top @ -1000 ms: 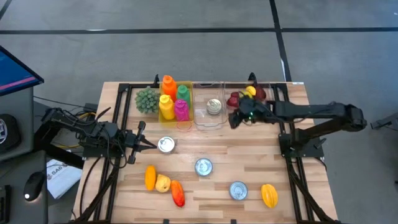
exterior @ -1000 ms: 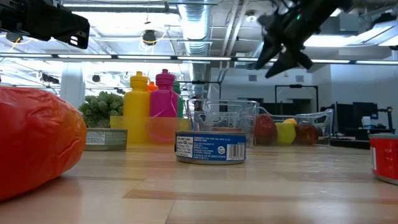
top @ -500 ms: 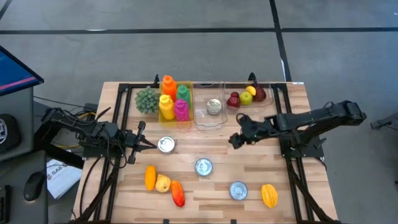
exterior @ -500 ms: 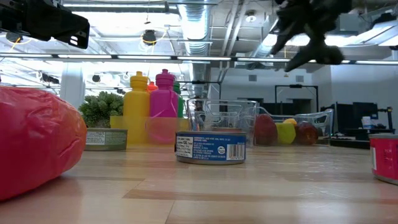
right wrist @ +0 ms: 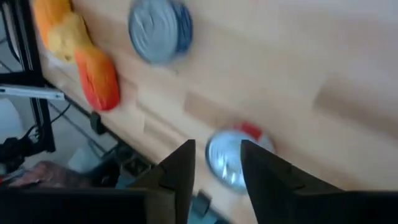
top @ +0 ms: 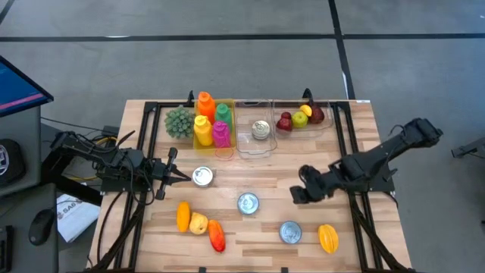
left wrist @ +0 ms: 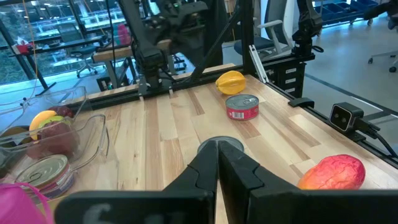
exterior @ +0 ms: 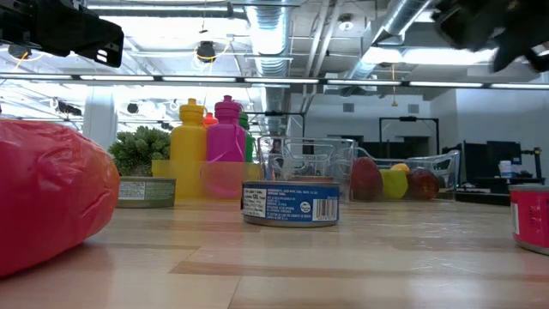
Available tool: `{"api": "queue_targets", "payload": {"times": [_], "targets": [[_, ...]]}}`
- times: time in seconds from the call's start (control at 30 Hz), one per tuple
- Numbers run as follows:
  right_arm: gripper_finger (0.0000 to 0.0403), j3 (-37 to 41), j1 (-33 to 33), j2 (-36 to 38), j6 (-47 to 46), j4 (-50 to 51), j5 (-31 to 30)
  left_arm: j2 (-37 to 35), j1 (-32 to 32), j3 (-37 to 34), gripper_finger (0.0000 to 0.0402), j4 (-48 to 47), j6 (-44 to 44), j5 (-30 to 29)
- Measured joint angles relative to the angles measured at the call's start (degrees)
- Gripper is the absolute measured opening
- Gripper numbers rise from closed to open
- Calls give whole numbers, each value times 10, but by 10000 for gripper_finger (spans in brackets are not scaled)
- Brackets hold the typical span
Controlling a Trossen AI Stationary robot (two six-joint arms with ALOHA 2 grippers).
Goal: Pick & Place Food Item
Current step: Put the yellow starfruit into the right transparent bin
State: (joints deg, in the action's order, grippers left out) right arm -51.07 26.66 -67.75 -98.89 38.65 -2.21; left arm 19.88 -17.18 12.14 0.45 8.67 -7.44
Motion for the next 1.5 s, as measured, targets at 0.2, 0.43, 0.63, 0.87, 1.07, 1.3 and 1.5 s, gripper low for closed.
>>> {"api": "queue_targets", "payload": {"times": [0.2,0.43,0.63,0.87,1.07,1.3,1.5], "targets": [[112,0,65,0,-100,0,9,0,0,0,2,0,0,0],[112,0,121,0,-193,15,10,0,0,0,2,0,0,0],[112,0,143,0,-244,52,10,0,0,0,2,14,26,0],[111,0,138,0,-256,94,9,0,0,0,2,42,39,0],[111,0,138,0,-239,85,9,0,0,0,2,45,59,0],[111,0,142,0,-187,85,7,0,0,0,2,45,59,0],[111,0,134,0,-140,86,6,0,0,0,2,45,59,0]]}}
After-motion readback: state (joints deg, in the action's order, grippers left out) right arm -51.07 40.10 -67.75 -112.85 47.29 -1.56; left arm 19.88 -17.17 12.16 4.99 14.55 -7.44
